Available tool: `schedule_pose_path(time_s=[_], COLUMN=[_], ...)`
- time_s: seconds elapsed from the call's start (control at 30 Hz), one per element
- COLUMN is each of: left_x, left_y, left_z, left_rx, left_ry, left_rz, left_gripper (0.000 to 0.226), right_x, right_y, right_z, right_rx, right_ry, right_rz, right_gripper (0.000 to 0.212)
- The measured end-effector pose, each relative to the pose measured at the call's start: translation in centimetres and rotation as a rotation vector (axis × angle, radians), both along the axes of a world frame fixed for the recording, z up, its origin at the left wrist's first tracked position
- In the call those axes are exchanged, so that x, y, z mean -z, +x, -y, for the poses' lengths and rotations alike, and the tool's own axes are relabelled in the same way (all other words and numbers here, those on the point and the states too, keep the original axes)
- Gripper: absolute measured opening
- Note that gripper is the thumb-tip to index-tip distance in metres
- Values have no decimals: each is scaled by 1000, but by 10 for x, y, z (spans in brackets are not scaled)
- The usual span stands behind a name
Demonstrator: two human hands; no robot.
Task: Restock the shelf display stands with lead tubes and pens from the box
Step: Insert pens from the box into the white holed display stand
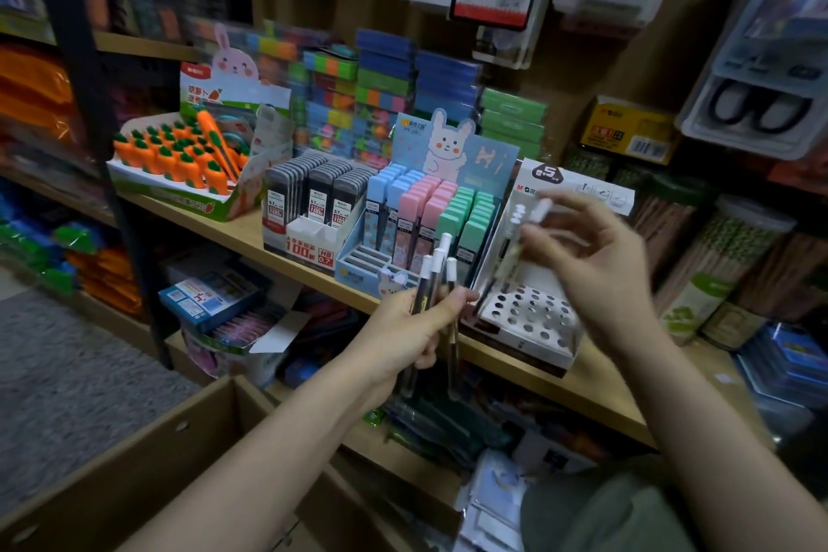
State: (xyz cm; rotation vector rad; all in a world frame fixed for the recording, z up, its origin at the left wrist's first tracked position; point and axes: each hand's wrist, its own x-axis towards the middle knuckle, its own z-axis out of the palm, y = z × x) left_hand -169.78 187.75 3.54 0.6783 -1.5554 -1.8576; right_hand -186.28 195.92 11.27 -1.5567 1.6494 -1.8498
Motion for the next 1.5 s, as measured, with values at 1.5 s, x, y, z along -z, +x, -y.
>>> schedule_pose_path(time_s=[1.5], left_x=[-5], left_y=[5], left_z=[2], left_rx=[33], left_ry=[93], left_rz=[-149], left_gripper=[25], right_x=[16], right_y=[-3], right_z=[5], right_rx=[68], right_ry=[16], right_rz=[-223], right_gripper=[34])
